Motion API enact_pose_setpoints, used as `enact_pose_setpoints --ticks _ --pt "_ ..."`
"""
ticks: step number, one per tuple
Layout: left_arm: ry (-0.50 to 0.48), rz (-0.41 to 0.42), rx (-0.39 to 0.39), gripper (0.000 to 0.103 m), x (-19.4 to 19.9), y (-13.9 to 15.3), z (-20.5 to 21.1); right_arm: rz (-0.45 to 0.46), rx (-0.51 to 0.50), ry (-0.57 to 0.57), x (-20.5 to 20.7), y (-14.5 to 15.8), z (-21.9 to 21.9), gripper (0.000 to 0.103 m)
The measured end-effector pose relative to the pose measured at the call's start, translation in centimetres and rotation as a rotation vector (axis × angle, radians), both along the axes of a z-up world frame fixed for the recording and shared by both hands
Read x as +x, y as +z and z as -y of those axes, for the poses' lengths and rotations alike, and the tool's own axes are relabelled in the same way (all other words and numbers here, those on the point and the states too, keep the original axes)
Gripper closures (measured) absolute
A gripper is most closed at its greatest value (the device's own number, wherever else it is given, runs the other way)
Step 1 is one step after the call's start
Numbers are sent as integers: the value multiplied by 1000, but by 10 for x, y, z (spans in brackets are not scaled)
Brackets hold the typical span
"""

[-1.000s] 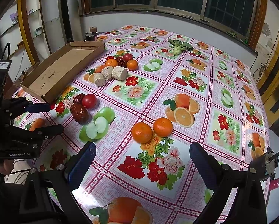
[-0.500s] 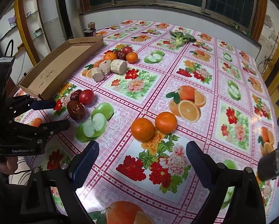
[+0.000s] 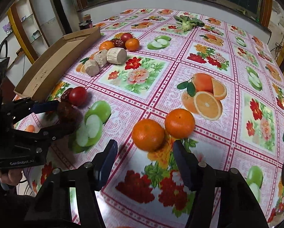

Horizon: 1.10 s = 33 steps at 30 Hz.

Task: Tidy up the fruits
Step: 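Reach the left gripper to the large red date while the right gripper reaches an orange, then grasp the red date with the left gripper while the right gripper grasps the orange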

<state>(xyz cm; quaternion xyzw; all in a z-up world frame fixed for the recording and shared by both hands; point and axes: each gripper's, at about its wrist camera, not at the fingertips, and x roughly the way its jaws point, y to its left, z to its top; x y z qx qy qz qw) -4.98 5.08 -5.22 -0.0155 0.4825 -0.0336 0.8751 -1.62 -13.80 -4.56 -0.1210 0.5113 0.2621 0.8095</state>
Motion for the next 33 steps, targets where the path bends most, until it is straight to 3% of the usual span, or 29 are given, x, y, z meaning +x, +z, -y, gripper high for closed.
enact_pose_setpoints --ticks 3,5,7,17,33 --pt "-11 11 -12 56 4 1 0 19 -3 2 4 -1 -4 45" --pt "-13 18 -16 56 5 1 0 22 3 11 6 0 -6 61" --pt "-17 24 -15 56 5 1 0 25 0 12 7 0 -7 69" --pt "-4 42 -30 56 -13 13 -10 16 41 10 -4 7 -6 69" --pt "64 102 17 56 -43 40 -38 75 90 58 -27 43 -38 70"
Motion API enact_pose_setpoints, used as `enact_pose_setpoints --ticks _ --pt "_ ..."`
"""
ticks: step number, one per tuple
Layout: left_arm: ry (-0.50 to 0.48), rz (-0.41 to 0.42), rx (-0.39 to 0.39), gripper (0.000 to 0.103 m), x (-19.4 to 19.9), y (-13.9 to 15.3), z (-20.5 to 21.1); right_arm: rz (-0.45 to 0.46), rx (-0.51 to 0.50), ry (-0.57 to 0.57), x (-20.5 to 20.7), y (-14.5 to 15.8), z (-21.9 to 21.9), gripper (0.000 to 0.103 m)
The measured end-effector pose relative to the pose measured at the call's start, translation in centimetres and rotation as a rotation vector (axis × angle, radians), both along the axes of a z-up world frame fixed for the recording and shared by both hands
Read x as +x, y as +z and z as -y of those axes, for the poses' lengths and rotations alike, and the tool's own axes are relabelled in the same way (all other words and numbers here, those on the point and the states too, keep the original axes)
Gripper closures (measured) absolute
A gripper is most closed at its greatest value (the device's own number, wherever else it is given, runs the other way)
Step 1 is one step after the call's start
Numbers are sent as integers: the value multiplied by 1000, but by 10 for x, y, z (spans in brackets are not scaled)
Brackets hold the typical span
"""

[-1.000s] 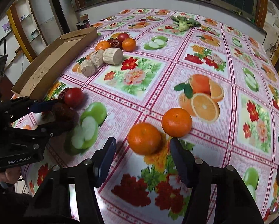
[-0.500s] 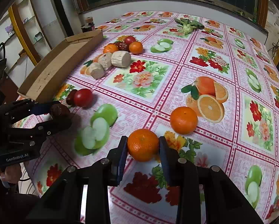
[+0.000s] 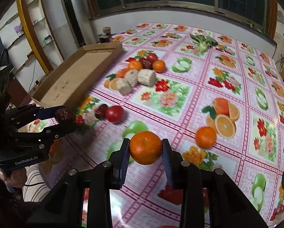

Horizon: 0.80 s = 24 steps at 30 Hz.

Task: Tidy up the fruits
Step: 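Grasp the red date with the left gripper while the right gripper grasps the orange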

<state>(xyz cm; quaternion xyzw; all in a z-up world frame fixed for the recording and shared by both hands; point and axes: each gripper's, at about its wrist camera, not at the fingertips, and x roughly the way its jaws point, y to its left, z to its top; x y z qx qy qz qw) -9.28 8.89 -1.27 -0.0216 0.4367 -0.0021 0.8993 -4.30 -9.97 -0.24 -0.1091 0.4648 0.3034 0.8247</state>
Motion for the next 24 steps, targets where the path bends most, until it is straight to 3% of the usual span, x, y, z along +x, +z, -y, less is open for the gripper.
enact_pose_setpoints --ticks 24 --pt "164 57 1 56 -13 21 -87 19 51 166 -5 21 -98 70"
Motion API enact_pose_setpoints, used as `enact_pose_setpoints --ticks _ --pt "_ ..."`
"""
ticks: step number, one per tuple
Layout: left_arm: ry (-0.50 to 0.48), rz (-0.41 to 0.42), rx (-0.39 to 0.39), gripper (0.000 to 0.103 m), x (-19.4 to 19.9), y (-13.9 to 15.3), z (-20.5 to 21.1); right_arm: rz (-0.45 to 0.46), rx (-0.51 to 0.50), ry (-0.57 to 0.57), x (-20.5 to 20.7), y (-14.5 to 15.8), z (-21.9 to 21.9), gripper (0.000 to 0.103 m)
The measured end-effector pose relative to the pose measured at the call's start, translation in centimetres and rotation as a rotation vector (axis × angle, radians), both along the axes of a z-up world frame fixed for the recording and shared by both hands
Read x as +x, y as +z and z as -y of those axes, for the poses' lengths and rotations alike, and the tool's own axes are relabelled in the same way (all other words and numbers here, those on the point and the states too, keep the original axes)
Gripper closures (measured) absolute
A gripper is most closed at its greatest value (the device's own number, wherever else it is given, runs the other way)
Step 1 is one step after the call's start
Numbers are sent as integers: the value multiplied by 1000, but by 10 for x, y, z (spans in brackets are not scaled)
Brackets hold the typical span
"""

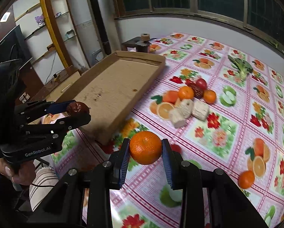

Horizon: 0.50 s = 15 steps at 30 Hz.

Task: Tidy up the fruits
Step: 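Grasp the red date with the left gripper while the right gripper grasps the orange, then carry the date and orange into the cardboard tray with both grippers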

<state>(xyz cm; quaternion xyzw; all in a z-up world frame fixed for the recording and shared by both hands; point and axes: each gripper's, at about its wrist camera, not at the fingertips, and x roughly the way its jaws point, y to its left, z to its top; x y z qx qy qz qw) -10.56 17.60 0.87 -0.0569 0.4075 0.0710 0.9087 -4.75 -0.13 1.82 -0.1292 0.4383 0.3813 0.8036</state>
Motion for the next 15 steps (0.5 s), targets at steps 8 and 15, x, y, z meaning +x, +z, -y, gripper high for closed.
enact_pose_setpoints --ticks 8,15 --pt "53 6 0 56 1 2 -26 2 18 60 1 4 -33 70" --pt "97 4 3 56 3 1 -47 4 31 112 3 5 -62 70"
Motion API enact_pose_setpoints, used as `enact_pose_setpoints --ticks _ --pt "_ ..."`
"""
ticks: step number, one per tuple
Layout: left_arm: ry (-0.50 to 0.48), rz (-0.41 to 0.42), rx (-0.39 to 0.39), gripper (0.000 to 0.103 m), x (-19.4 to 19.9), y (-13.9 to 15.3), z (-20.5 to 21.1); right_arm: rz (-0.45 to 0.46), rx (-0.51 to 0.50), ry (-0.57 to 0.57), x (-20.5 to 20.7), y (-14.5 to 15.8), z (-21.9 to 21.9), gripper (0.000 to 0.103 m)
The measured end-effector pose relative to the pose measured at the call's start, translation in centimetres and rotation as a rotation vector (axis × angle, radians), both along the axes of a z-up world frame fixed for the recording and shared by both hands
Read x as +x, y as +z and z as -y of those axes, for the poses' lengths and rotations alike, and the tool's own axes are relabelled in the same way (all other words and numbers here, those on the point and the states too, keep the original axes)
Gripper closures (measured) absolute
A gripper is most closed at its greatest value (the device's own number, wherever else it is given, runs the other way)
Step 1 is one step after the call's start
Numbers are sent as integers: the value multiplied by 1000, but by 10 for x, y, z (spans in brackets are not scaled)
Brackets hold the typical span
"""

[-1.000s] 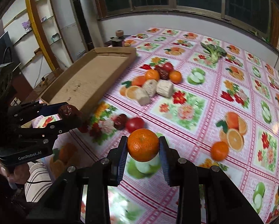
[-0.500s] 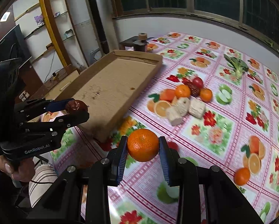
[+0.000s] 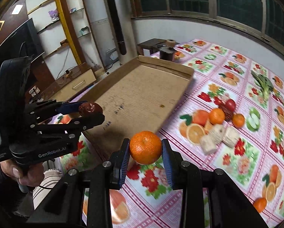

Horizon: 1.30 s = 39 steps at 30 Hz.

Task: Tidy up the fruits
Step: 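Carry the date and orange into the cardboard tray with both grippers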

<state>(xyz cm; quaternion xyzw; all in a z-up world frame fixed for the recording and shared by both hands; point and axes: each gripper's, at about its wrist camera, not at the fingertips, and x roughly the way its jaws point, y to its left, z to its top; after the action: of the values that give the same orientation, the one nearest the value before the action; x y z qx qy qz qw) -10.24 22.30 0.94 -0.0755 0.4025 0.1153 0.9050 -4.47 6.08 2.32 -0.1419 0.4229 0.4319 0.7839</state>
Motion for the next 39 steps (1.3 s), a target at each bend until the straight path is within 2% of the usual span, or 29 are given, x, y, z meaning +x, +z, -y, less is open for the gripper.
enact_pose_setpoints --ticks 9,17,22,39 --pt "51 -19 -16 56 7 -6 -34 -27 -14 64 9 -16 -46 70" --pt "61 -86 -37 56 18 -27 -46 -63 -72 139 5 -45 -88 70" --pt "61 -105 -43 56 19 -34 -50 -78 -106 169 3 -60 -97 70" --pt "76 -158 -32 56 27 -53 -51 -70 -143 180 5 -75 -107 67"
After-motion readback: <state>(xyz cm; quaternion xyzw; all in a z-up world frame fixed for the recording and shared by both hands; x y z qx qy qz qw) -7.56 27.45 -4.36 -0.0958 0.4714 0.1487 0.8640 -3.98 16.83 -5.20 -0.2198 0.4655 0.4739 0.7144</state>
